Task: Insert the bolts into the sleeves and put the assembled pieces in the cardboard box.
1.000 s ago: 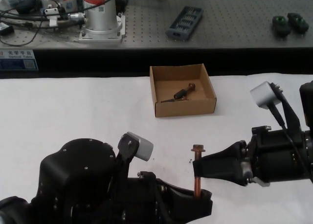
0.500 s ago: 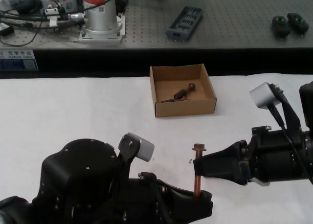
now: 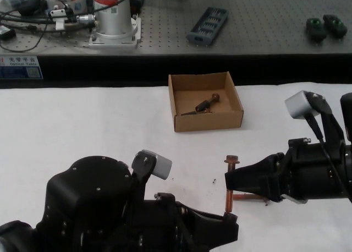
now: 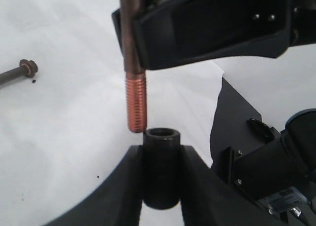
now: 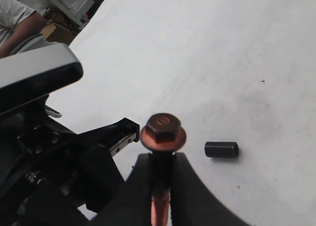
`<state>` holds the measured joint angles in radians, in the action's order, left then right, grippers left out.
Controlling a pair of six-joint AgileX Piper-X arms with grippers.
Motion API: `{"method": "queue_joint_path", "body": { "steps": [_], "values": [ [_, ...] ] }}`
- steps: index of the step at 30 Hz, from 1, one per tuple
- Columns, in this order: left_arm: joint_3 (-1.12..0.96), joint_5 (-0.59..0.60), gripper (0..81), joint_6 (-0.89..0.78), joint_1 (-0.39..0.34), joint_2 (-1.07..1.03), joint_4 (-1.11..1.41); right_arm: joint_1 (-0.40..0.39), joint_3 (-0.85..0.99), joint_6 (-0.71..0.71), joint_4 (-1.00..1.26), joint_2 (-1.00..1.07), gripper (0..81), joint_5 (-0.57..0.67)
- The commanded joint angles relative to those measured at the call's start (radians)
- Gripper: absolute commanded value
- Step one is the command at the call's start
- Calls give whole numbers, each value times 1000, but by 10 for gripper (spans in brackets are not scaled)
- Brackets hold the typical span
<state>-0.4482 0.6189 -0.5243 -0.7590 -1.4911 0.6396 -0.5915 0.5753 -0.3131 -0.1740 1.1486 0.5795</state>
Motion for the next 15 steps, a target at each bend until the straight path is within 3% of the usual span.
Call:
{"method": "queue_joint_path", "body": {
  "steps": [1, 15],
  "values": [
    [0, -27, 125, -19, -4, 4, 13, 11, 1, 11, 2, -15, 19, 15],
    [8, -38, 125, -39, -4, 4, 14, 19, 1, -10, 2, -15, 19, 43]
  ]
}}
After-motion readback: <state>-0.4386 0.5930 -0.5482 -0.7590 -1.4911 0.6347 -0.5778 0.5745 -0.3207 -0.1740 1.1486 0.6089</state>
